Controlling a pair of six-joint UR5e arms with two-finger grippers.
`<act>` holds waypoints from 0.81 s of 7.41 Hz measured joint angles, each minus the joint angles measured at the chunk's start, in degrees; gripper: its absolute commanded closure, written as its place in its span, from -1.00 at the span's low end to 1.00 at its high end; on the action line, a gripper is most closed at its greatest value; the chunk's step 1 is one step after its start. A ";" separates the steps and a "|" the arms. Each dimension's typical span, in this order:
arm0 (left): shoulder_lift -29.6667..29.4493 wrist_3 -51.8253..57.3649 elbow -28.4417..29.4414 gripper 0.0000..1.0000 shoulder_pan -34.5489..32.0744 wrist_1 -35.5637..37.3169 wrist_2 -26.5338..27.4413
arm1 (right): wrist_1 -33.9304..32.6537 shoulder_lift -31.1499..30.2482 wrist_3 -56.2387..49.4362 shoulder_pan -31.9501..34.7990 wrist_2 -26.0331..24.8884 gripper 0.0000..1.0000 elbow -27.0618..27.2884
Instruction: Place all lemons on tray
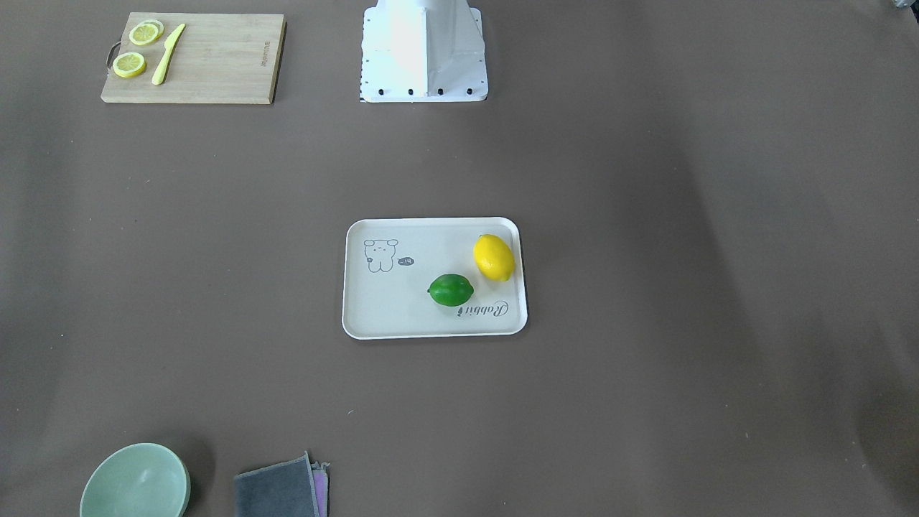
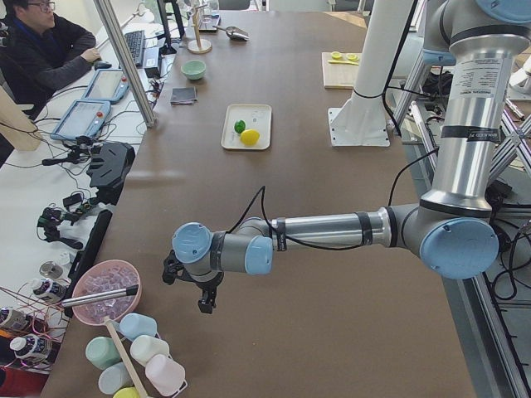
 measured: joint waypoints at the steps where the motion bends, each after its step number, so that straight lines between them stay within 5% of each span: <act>1: 1.19 0.12 -0.70 -0.98 -0.74 0.18 0.04 | -0.36 -1.04 -2.16 1.25 0.41 -1.00 -0.14; 6: 5.00 -0.43 -3.61 -0.98 -1.59 0.10 0.05 | 0.02 -3.67 -0.17 2.58 0.83 -1.00 -0.26</act>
